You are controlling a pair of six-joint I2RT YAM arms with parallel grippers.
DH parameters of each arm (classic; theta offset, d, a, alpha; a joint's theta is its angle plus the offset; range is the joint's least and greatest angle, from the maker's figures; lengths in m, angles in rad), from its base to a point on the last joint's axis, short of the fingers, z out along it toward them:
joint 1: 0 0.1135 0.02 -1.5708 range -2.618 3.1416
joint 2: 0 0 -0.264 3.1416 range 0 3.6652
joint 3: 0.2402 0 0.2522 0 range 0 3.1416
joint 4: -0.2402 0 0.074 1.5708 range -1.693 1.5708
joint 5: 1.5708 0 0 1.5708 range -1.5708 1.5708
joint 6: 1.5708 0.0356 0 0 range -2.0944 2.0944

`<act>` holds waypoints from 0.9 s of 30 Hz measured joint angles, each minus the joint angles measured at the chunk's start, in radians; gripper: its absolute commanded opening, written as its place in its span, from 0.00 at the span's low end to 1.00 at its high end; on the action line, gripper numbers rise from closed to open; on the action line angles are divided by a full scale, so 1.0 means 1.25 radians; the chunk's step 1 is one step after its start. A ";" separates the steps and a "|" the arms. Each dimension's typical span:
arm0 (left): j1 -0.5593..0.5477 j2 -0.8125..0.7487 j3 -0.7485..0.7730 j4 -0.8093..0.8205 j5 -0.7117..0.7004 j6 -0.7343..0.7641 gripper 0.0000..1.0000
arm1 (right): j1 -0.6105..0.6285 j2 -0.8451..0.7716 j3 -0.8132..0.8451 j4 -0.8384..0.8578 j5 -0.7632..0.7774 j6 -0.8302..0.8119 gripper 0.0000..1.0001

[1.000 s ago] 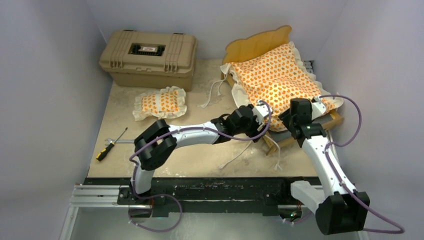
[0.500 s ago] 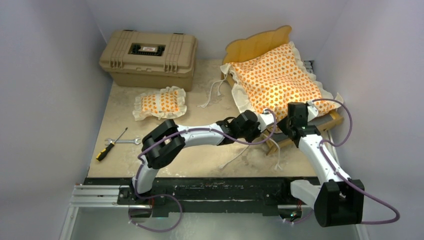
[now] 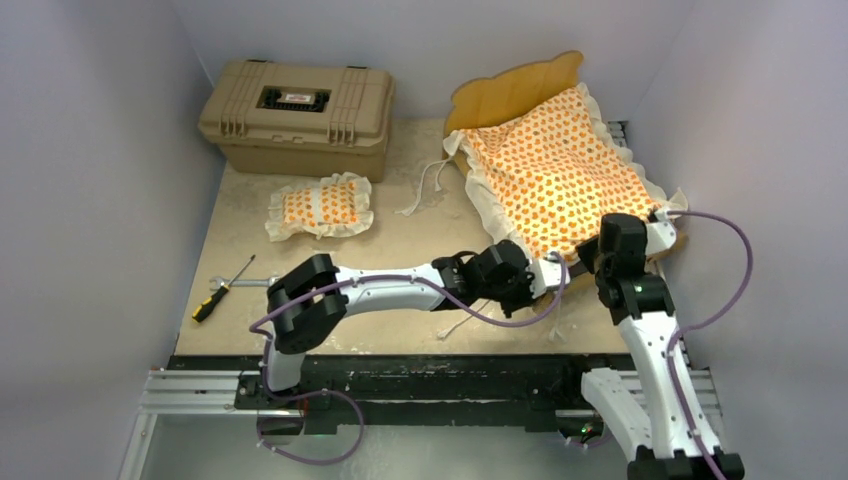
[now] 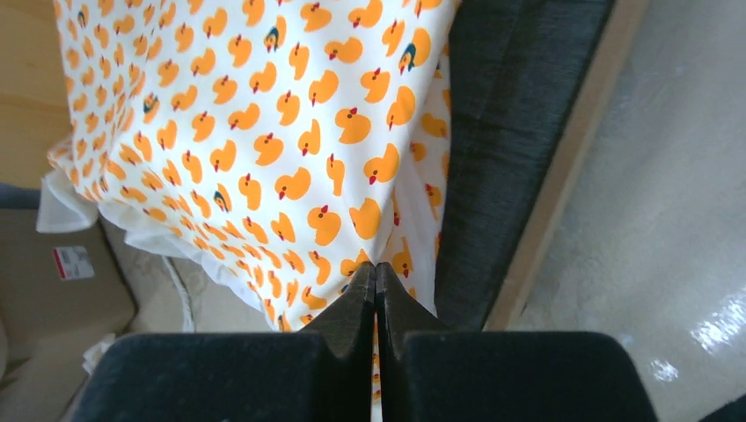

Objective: Set up the pet bed
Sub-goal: Adjust the mattress on the bed frame.

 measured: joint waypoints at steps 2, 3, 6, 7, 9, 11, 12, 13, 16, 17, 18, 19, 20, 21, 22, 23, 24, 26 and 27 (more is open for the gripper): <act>-0.012 -0.008 -0.015 0.001 0.013 0.001 0.00 | 0.000 -0.043 0.009 -0.045 0.031 0.025 0.00; -0.015 -0.008 -0.019 0.000 0.018 0.001 0.00 | 0.000 -0.057 0.011 -0.061 0.039 0.034 0.00; -0.017 -0.008 -0.039 -0.015 0.027 0.001 0.00 | 0.000 -0.095 0.011 -0.119 0.070 0.067 0.00; -0.017 -0.008 -0.045 -0.018 0.028 0.001 0.00 | 0.000 -0.103 0.011 -0.136 0.075 0.077 0.00; -0.015 -0.008 -0.062 -0.021 0.029 0.000 0.08 | 0.000 -0.108 0.007 -0.155 0.077 0.092 0.15; -0.014 -0.008 -0.071 -0.021 0.029 -0.001 0.22 | 0.000 -0.109 -0.004 -0.169 0.076 0.105 0.32; -0.014 -0.008 -0.077 -0.021 0.029 -0.002 0.29 | 0.000 -0.109 -0.009 -0.178 0.076 0.108 0.38; -0.014 -0.008 -0.086 -0.018 0.028 -0.005 0.35 | 0.000 -0.109 -0.010 -0.185 0.075 0.108 0.44; -0.016 -0.028 -0.137 -0.003 0.017 -0.008 0.60 | 0.000 -0.112 -0.008 -0.188 0.069 0.080 0.56; -0.016 -0.045 -0.163 0.000 0.008 -0.009 0.68 | 0.000 -0.112 -0.004 -0.188 0.065 0.064 0.59; -0.016 -0.065 -0.190 0.001 -0.003 -0.012 0.73 | 0.000 -0.111 0.004 -0.188 0.053 0.045 0.62; -0.016 -0.090 -0.216 0.002 -0.017 -0.018 0.75 | 0.000 -0.110 0.013 -0.189 0.044 0.031 0.64; -0.016 -0.111 -0.234 0.002 -0.027 -0.021 0.75 | 0.000 -0.105 0.028 -0.193 0.027 0.014 0.67; -0.016 -0.141 -0.258 0.007 -0.046 -0.024 0.74 | 0.000 -0.099 0.044 -0.196 0.014 -0.002 0.67; -0.015 -0.174 -0.282 0.013 -0.065 -0.027 0.73 | 0.000 -0.090 0.064 -0.198 -0.005 -0.024 0.68; -0.015 -0.210 -0.307 0.021 -0.084 -0.028 0.72 | 0.000 -0.084 0.077 -0.200 -0.017 -0.037 0.69; -0.012 -0.243 -0.331 0.034 -0.103 -0.029 0.71 | 0.000 -0.079 0.092 -0.203 -0.027 -0.052 0.70; -0.003 -0.297 -0.380 0.067 -0.131 -0.031 0.69 | 0.000 -0.075 0.112 -0.207 -0.042 -0.076 0.70; 0.004 -0.309 -0.397 0.079 -0.140 -0.031 0.68 | 0.000 -0.075 0.117 -0.207 -0.051 -0.090 0.70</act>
